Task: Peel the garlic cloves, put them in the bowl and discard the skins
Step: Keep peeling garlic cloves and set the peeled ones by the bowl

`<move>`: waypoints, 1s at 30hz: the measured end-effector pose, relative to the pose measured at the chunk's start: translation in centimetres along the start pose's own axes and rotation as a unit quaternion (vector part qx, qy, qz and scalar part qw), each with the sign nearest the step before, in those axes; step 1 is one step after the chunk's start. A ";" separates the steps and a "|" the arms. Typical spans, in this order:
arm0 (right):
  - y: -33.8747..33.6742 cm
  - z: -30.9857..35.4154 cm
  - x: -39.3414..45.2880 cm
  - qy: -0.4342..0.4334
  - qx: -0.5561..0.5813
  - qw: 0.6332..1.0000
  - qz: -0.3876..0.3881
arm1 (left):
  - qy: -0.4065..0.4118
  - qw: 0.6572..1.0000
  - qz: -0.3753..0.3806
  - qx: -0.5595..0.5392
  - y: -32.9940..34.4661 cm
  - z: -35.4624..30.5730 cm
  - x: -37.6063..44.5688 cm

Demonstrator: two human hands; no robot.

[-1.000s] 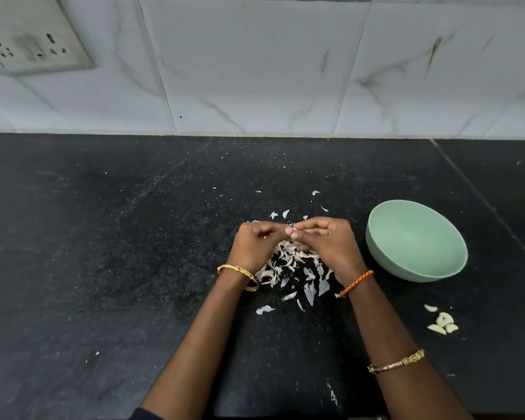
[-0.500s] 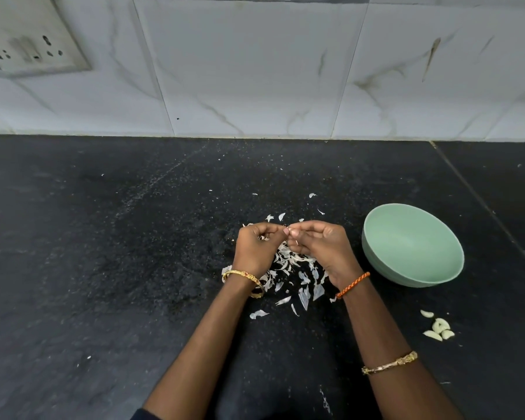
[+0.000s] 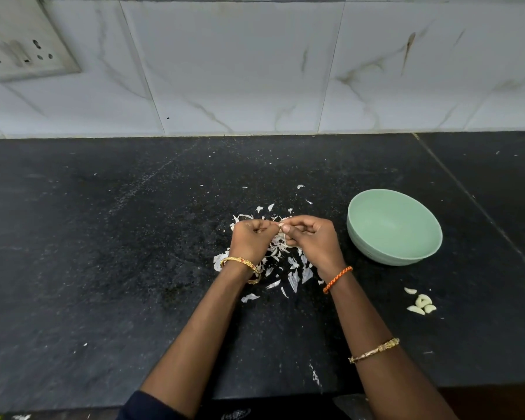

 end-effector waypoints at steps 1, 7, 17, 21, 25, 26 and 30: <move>0.0 0.1 -0.1 -0.001 -0.010 1.000 -0.007 | 0.001 1.000 0.001 0.001 0.1 0.0 -0.2; 0.6 1.0 -0.9 -0.027 -0.062 0.996 -0.059 | 0.003 0.998 -0.056 -0.023 -0.1 0.1 -1.6; 2.1 0.4 -2.0 -0.053 -0.043 0.995 -0.068 | -0.021 0.995 -0.066 -0.070 -1.3 1.5 -2.8; 2.2 0.0 -1.5 -0.045 -0.025 0.997 -0.060 | -0.015 0.995 -0.071 -0.073 -1.4 1.6 -2.9; 2.3 -0.7 -1.3 -0.034 -0.004 0.999 -0.027 | -0.044 0.994 -0.055 -0.088 -1.2 2.3 -2.8; 2.3 -0.9 -1.3 -0.035 -0.002 0.999 -0.022 | -0.056 0.993 -0.052 -0.090 -1.2 2.5 -2.7; 2.2 -1.0 -1.5 -0.038 0.009 0.999 0.006 | -0.096 0.991 -0.040 -0.086 -0.9 3.1 -2.1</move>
Point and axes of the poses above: each hand's wrist, its own x-axis towards the middle knuckle, its own y-axis out of the palm, z = x × y, the point moved 9 cm from there along x, towards the middle knuckle, and after that the axes turned 14 degrees about z, right-handed, at the moved point
